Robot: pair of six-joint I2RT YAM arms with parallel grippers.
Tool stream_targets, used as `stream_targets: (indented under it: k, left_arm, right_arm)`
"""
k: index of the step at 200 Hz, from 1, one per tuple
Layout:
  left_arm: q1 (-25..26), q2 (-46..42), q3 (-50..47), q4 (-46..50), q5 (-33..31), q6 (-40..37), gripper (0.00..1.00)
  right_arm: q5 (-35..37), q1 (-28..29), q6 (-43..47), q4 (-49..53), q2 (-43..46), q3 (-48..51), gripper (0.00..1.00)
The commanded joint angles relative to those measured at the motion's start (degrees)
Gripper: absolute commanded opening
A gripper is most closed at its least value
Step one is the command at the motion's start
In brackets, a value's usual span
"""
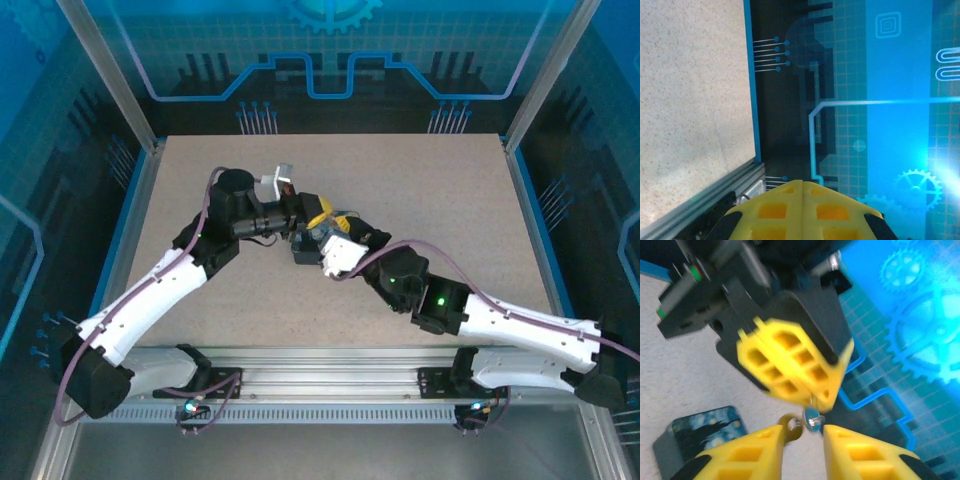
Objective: Unlock a padlock with a key
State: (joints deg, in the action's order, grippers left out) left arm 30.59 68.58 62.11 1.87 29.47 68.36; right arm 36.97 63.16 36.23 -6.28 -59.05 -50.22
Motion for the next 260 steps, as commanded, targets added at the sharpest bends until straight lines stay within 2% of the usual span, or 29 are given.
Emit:
stream_targets:
  k: [1, 34, 63, 83, 107, 144, 169, 218, 260]
  left_arm:
    - [-1.01, -0.87, 1.55, 5.93, -2.4, -7.71, 0.0]
    - [-1.41, -2.24, 1.79, 9.47, -5.51, -16.89, 0.0]
    - [-1.41, -4.66, -0.93, 8.23, -7.39, -22.04, 0.0]
    - [-1.03, -5.62, -2.61, 6.83, -7.85, -24.02, 0.0]
    - [0.14, -6.71, -4.45, 4.32, -8.34, -25.06, 0.0]
    - [2.55, -8.3, -7.66, -0.75, -10.58, -24.51, 0.0]
    - [4.01, -8.37, -9.21, -3.72, -11.67, -23.72, 0.0]
    - [5.95, -8.26, -10.34, -7.03, -12.98, -22.57, 0.0]
    - [6.08, -8.68, -10.82, -8.51, -13.54, -21.32, 0.0]
  right_arm:
    - [-3.7, -4.95, -16.99, 11.49, 3.01, -4.2, 0.33]
    - [-11.59, -12.68, -36.85, 19.15, 5.68, -4.3, 0.47]
    - [-30.12, -22.13, -56.07, 21.85, 5.7, -3.62, 0.48]
    - [-40.85, -26.21, -65.63, 18.55, 3.94, -1.81, 0.46]
    - [-49.07, -27.38, -74.8, 6.52, 3.32, 4.09, 0.43]
    - [-53.33, -27.22, -88.25, -14.53, 1.57, 11.93, 0.49]
    - [-53.93, -26.17, -91.87, -21.67, 0.27, 13.54, 0.51]
    - [-54.38, -23.11, -93.22, -26.91, -1.31, 12.96, 0.51]
    - [-54.89, -21.0, -92.87, -27.19, -3.21, 10.93, 0.43]
